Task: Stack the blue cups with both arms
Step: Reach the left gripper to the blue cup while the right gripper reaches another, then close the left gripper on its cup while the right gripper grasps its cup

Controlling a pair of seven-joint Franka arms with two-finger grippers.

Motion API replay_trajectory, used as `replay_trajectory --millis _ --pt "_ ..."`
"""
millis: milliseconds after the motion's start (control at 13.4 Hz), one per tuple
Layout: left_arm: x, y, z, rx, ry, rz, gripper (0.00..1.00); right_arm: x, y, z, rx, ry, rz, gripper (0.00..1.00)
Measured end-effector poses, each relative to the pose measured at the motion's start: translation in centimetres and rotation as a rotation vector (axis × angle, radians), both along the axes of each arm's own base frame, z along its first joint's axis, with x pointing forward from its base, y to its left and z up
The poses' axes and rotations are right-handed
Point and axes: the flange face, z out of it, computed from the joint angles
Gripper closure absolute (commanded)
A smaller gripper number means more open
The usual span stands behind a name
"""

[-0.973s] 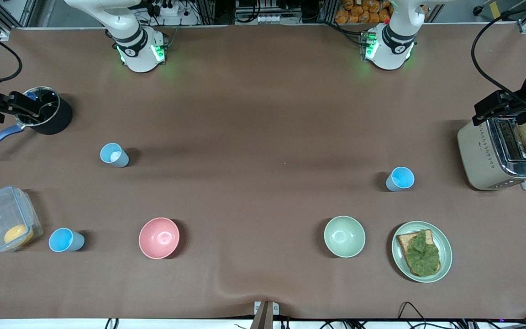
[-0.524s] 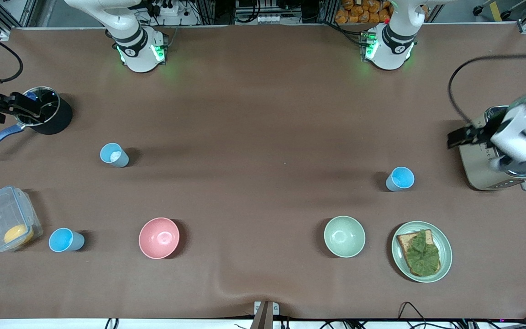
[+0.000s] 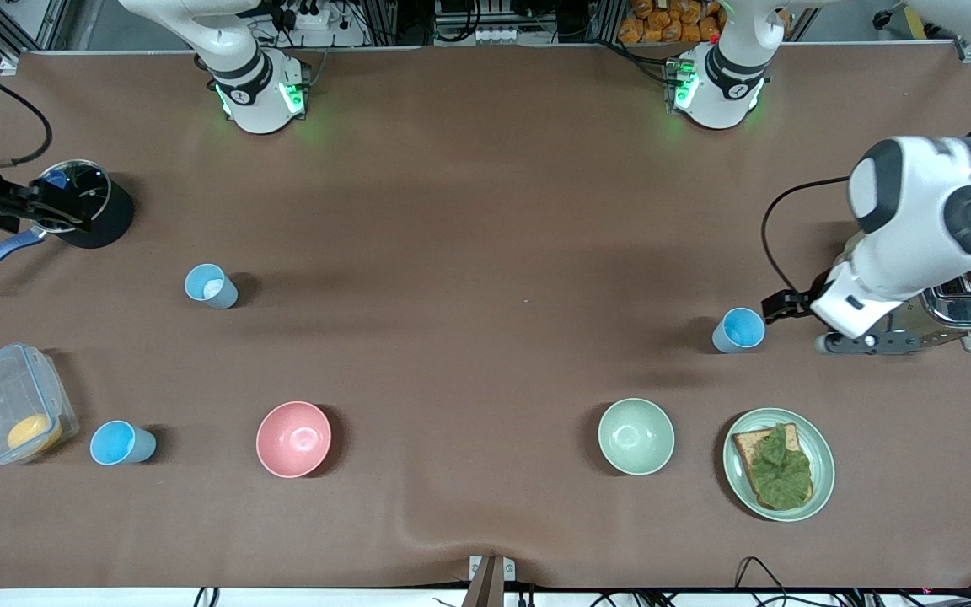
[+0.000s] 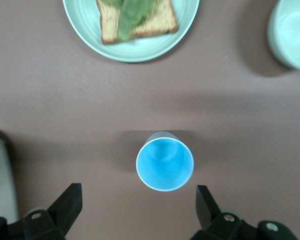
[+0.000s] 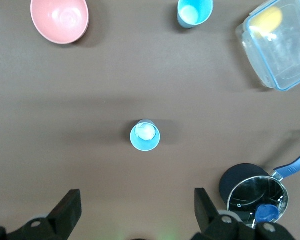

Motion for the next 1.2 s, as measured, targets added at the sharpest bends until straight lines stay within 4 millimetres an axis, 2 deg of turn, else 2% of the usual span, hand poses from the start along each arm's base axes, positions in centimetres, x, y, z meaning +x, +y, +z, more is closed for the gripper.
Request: replay_trajectory --millis 150,299,449,599,674,824,973,1123,1198 --pt "-0.3 0.8 -4.0 0.000 0.045 0.014 0.00 1.5 2.9 -3.7 -0.023 0.064 0.059 0.00" --pt "-0.2 1.1 -6.4 -0.001 0.073 0.018 0.00 3.0 4.9 -8.0 -0.038 0.103 0.091 0.00" --pt "-0.3 1.0 -7.5 -0.001 0.088 0.016 0.00 3.5 4.8 -13.0 -0.041 0.089 0.094 0.00" --pt "-0.3 1.0 -8.1 -0.002 0.098 0.019 0.00 2.3 4.2 -17.9 -0.038 0.073 0.091 0.00" --pt "-0.4 1.0 -8.5 -0.005 0.102 0.024 0.07 1.3 4.0 -20.0 -0.036 0.066 0.091 0.00" --pt "-0.4 1.0 -9.2 -0.011 0.109 0.030 0.36 -0.7 3.9 -23.7 -0.032 0.055 0.094 0.00" --pt "-0.4 1.0 -9.8 -0.012 0.116 0.031 0.40 -2.6 3.9 -27.2 -0.029 0.024 0.098 0.00" --pt "-0.3 0.9 -10.5 -0.012 0.123 0.031 0.51 -4.1 3.8 -29.5 -0.027 0.024 0.100 0.00" --pt "-0.1 0.9 -10.6 -0.013 0.120 0.030 0.67 -4.7 3.8 -30.1 -0.027 0.038 0.100 0.00"
